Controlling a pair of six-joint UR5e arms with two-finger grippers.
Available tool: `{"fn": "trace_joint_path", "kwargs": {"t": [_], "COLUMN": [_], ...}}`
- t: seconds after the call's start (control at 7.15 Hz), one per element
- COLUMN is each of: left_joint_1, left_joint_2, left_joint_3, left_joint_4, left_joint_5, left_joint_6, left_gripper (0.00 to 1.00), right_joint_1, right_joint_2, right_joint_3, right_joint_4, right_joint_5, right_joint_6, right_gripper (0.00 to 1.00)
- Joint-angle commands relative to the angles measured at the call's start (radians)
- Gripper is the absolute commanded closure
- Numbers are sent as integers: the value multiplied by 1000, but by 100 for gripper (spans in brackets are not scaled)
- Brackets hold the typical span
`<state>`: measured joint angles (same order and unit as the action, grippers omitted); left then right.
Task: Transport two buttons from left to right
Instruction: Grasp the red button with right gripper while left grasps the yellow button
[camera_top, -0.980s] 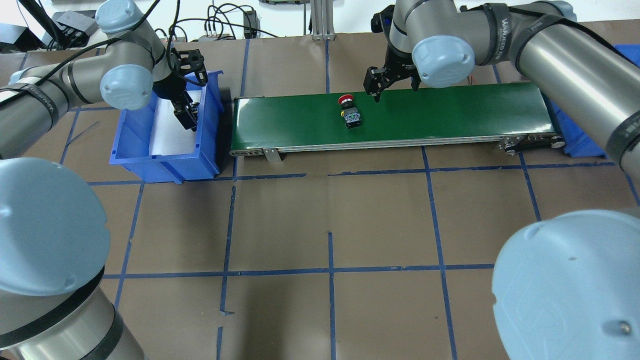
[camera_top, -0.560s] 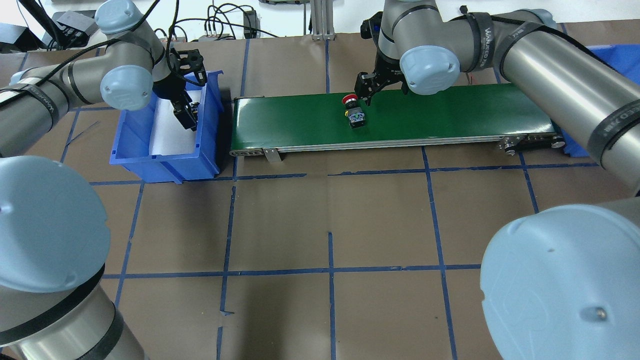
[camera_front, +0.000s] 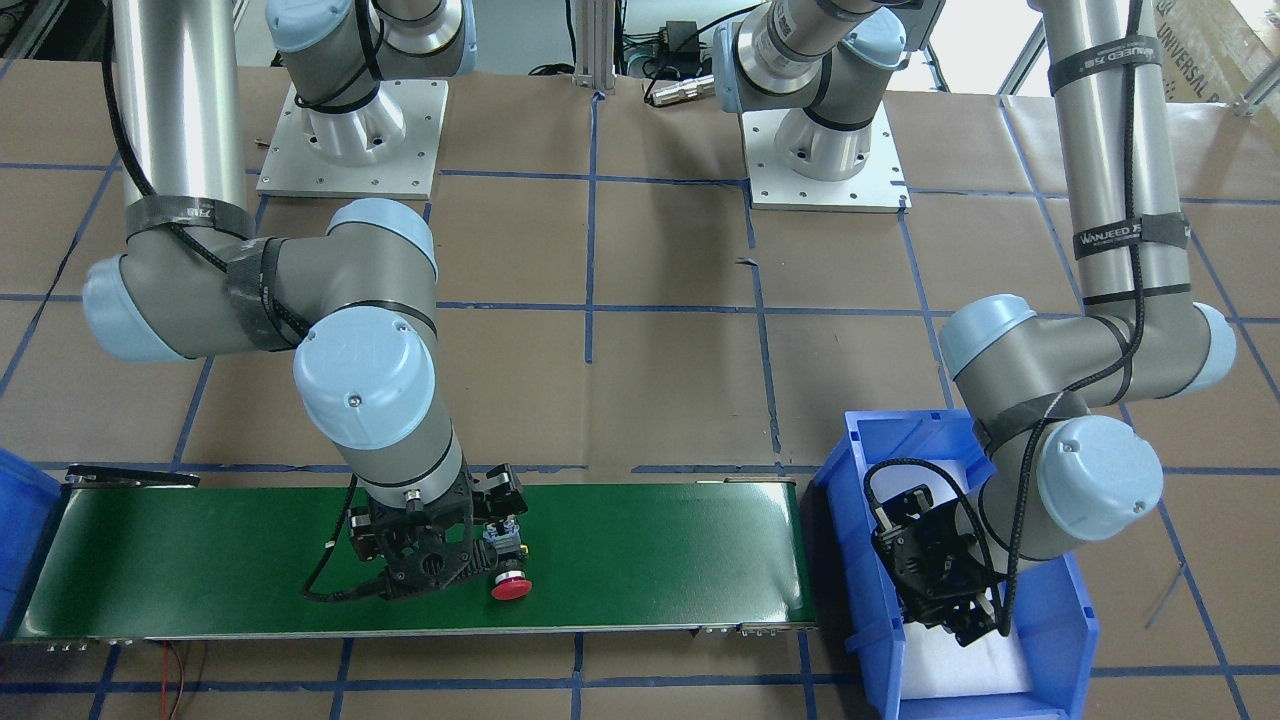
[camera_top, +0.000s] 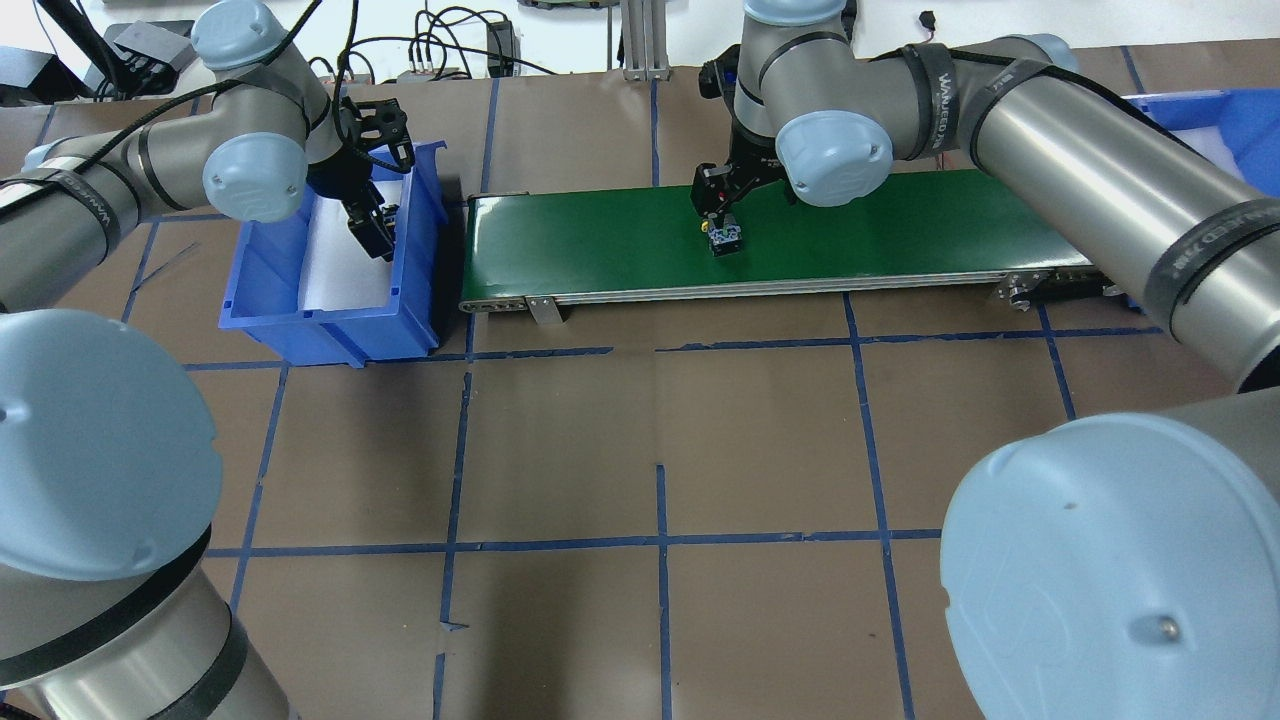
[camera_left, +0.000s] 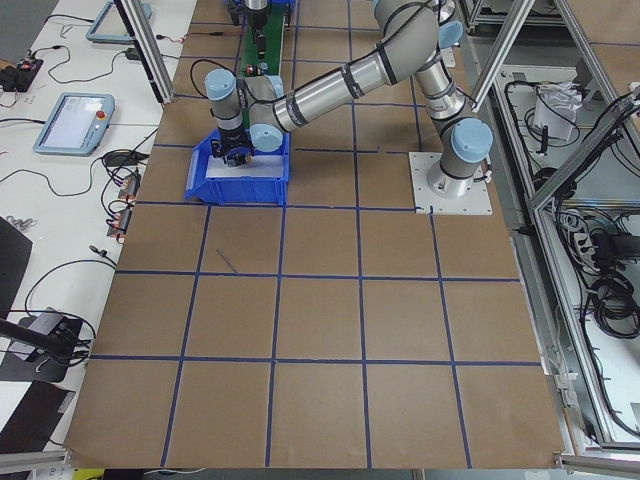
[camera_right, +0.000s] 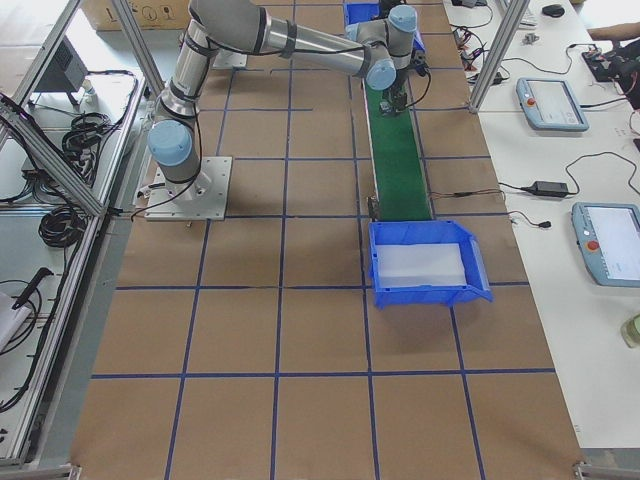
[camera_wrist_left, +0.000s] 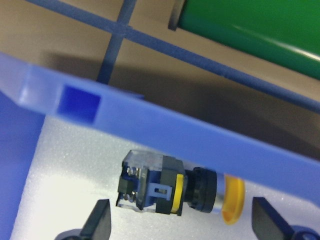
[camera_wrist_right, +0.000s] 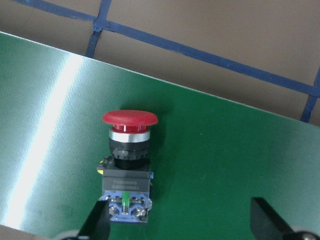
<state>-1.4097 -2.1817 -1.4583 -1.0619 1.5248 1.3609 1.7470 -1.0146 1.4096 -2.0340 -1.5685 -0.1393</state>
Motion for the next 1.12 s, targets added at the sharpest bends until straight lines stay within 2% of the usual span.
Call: {"fn": "trace_joint_path", "kwargs": {"t": [0.0, 0.42, 0.7, 0.84, 0.98], "left_joint_1": [0, -6, -6, -6, -6], "left_joint_2": [-7, -12, -12, -10, -7], "left_joint_3": [1, 1, -1, -2, -1], "left_joint_4": [8, 13, 13, 13, 14], "left_joint_5": [-2, -3, -26, -25, -25], "left_joint_6": [0, -2, -8, -11, -11], "left_gripper": [0, 2, 21, 26, 30], "right_joint_1": [14, 16, 8, 6, 0], "right_joint_2": [10, 16, 19, 19, 19], "right_joint_3": [3, 6, 14, 20, 23], "right_joint_4": [-2, -3, -2, -2, 1], "right_joint_5": [-1, -4, -5, -5, -7], "right_joint_6": [1, 32, 50, 70, 70], "right_gripper": [0, 2, 4, 6, 16]}}
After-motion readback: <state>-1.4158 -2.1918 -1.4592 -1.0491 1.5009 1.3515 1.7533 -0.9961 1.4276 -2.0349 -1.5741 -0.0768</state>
